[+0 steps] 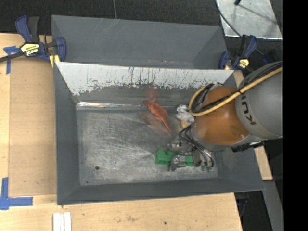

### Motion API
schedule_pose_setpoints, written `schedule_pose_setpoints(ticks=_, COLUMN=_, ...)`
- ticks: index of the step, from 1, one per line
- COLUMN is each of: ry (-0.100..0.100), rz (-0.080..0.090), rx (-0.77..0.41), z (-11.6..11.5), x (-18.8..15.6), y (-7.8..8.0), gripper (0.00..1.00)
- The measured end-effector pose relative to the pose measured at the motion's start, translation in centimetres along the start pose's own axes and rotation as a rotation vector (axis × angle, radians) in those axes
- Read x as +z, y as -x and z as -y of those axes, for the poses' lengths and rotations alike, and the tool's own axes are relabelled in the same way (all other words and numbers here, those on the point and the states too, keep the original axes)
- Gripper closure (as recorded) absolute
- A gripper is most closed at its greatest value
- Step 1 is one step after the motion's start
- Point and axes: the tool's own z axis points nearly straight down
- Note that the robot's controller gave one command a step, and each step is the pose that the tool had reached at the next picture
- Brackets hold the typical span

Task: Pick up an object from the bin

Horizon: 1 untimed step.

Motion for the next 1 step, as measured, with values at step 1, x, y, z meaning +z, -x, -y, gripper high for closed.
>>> schedule_pose_setpoints(ticks=1, ry=0.0, rz=0.0, rx=0.0, z=0.0, x=0.0, y=0.0, gripper=1.0)
